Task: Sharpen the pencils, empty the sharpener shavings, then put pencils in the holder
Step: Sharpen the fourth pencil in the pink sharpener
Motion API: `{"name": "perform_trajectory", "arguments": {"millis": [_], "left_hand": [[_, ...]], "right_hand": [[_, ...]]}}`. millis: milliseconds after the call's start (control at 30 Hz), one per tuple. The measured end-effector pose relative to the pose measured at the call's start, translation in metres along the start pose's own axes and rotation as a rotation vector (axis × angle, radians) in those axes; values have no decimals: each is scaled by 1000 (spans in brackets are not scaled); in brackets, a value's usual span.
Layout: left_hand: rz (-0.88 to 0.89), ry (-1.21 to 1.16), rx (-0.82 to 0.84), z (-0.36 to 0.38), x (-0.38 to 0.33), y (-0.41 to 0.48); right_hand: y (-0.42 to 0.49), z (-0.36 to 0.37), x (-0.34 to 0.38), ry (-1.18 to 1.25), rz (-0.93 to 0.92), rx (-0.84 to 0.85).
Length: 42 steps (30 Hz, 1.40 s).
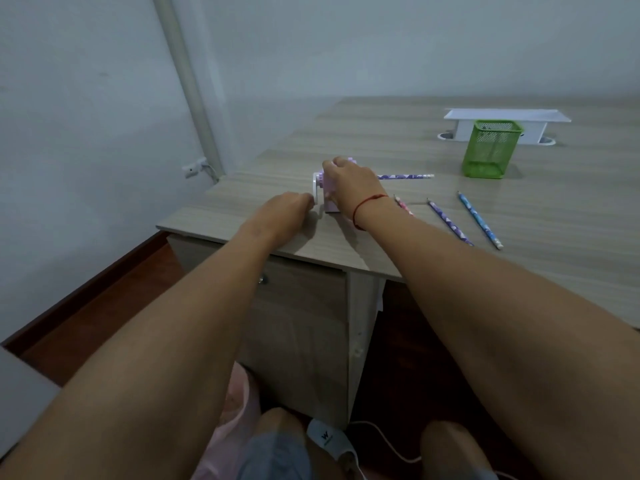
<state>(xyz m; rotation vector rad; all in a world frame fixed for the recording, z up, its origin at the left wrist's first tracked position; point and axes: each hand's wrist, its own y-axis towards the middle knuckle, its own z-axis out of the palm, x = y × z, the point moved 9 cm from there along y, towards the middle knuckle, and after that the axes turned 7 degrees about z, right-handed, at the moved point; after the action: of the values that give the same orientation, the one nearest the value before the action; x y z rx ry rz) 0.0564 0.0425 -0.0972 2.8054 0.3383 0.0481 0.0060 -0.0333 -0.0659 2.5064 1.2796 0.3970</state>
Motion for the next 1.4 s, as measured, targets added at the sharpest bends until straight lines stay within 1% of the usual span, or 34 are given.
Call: {"name": "perform_trajectory", "arguments": {"millis": [67,167,200,333,433,500,733,800,1000,1133,1267,1400], "left_hand": [[-17,-28,37,9,4,7],[-21,-6,128,20,15,26],[-25,14,123,22,19,32],[-39,23,-42,13,32,59],[-33,91,-88,-1,37,73],[-6,93,-148,-13,36,76],[5,35,-372,-42,23,46],[-9,19,-405,-43,17,34],[-59,-43,-400,-33,6,9],[-30,-37,-290,-16,2,1],[-28,-49,-213,-11,8,4],[22,-24,-113,-4,11,11]], "right_hand": [[2,2,-2,1,-13,-7],[4,1,-5,-1,-27,-36],[4,2,-5,-4,-34,-36],[9,9,-7,-9,-20,-17],[13,12,-6,-10,15,-7],[14,10,-4,-14,20,-30],[11,4,1,4,21,-22],[10,4,1,14,29,-18],[9,4,-1,16,35,-20],[10,5,-2,26,39,-6],[11,5,-2,38,48,10],[12,1,-3,30,11,7]]}}
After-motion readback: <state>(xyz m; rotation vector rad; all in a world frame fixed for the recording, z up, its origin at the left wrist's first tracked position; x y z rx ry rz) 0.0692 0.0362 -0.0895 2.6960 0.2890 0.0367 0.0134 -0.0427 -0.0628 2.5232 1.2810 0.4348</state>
